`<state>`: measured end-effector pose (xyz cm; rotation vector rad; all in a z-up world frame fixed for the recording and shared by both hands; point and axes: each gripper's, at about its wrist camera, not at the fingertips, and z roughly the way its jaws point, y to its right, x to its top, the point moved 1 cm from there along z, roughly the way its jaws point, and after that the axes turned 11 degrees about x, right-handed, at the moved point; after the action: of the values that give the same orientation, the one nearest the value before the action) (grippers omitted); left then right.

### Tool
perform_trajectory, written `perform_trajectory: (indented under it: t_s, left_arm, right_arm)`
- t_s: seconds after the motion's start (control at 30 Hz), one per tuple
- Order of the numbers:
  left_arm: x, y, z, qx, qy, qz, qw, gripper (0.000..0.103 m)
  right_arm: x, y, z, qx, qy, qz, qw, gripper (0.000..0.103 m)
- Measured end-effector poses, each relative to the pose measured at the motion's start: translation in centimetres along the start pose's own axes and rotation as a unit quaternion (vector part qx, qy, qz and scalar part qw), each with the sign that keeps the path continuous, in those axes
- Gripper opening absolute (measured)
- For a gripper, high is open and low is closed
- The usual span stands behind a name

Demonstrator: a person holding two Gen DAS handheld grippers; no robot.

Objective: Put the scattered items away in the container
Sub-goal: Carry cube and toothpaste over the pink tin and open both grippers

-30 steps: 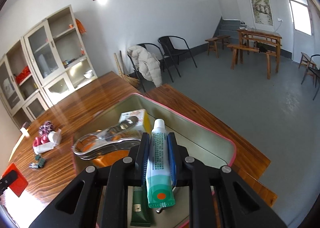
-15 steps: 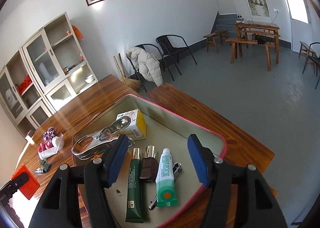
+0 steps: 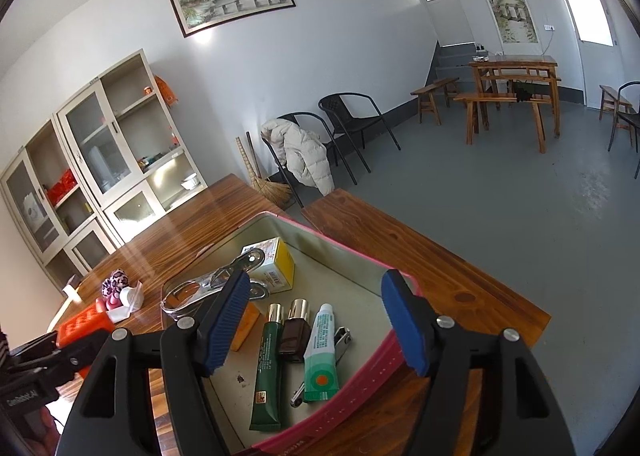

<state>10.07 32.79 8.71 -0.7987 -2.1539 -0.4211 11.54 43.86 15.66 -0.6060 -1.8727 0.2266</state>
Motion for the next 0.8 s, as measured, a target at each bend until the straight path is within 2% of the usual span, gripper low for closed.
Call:
perform_trajectory:
  t_s: [0.23, 0.3, 0.37, 0.43, 0.57, 0.8]
  left_arm:
    - [1.0, 3.6, 2.5, -0.035, -0.017, 0.026, 0.9989, 0.055]
    - [1.0, 4.6, 3.0, -0.045, -0.023, 0.037, 0.9980, 0.058]
    - [1.1, 5.3, 3.1, -0.051, -0.022, 0.046, 0.9974, 0.077]
    - [1.0, 5.5, 2.7, -0.049, -0.008, 0.049, 0.9976, 0.082]
    - [0.9, 4.7, 2.0, -0.032, 0.006, 0.050, 0.9982, 0.082]
    - [0.1, 0.5, 1.6, -0.009, -0.005, 0.004, 0.9999, 0.082]
  right_arm:
    - [0.2, 1.3, -0.8, -0.007, 0.008, 0.009, 1.000, 0.075]
    - [0.1, 1.6, -0.7, -0.008, 0.006, 0.012, 1.000, 0.076]
    - [0.1, 1.9, -0.7, -0.007, 0.004, 0.015, 1.000, 0.076]
    - [0.0, 2.0, -0.8, -0.007, 0.003, 0.014, 1.000, 0.077]
    - [-0.1, 2.0, -0.8, -0.008, 0.004, 0.014, 1.000, 0.078]
    - [-0.5, 1.0, -0.1, -0.003, -0.002, 0.018, 1.000, 0.078]
